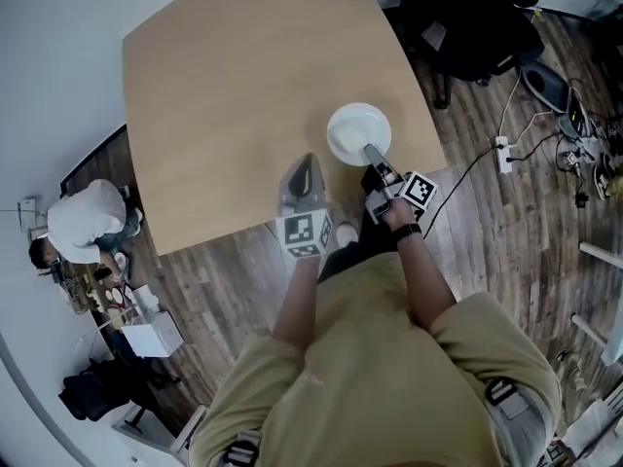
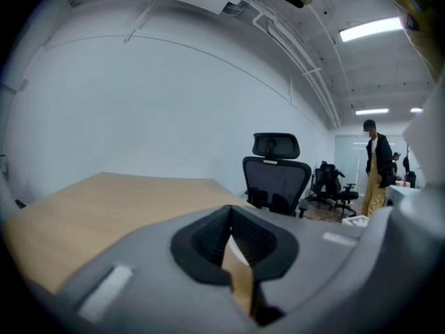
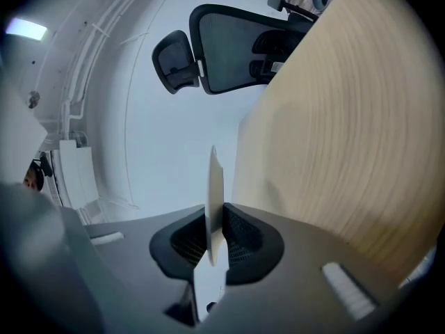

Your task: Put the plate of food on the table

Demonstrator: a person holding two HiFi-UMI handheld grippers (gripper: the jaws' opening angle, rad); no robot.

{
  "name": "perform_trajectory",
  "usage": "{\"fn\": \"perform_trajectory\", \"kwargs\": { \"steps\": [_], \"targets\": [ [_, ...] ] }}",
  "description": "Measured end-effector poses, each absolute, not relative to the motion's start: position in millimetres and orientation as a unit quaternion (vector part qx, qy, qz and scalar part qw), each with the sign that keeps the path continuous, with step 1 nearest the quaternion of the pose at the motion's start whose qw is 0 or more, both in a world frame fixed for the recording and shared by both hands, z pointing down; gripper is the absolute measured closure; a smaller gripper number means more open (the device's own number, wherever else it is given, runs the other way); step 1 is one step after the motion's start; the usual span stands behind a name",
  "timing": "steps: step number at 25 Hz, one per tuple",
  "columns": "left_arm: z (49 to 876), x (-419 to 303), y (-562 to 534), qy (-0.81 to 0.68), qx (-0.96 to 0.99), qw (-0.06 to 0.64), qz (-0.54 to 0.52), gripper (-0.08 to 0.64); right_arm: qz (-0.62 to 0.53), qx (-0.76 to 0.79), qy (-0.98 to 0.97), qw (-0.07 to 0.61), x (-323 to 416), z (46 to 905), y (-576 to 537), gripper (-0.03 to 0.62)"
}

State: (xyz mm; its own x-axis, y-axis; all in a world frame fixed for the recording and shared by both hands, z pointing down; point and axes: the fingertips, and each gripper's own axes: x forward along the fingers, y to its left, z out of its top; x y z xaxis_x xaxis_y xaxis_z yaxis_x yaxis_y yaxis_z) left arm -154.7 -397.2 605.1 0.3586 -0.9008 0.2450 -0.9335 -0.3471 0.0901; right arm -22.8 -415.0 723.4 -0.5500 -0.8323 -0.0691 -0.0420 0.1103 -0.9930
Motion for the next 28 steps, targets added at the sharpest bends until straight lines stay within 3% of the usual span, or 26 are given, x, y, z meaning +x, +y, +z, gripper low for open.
{"fn": "perform_trajectory", "kwargs": {
  "steps": [8,28],
  "targets": [
    [633.6,-160.3,-416.6,-0.573,0.805,0.131,0.081,0.561,-0.613,-0.388,0.617,0.307,-23.4,774.9,-439.1,0.558],
    [640.0,-187.6,-420.8,-0.595,0.787,0.139,0.08,0.561,-0.67,-0.439,0.555,0.223,-37.4,796.6,-451.2,0.572]
  ]
}}
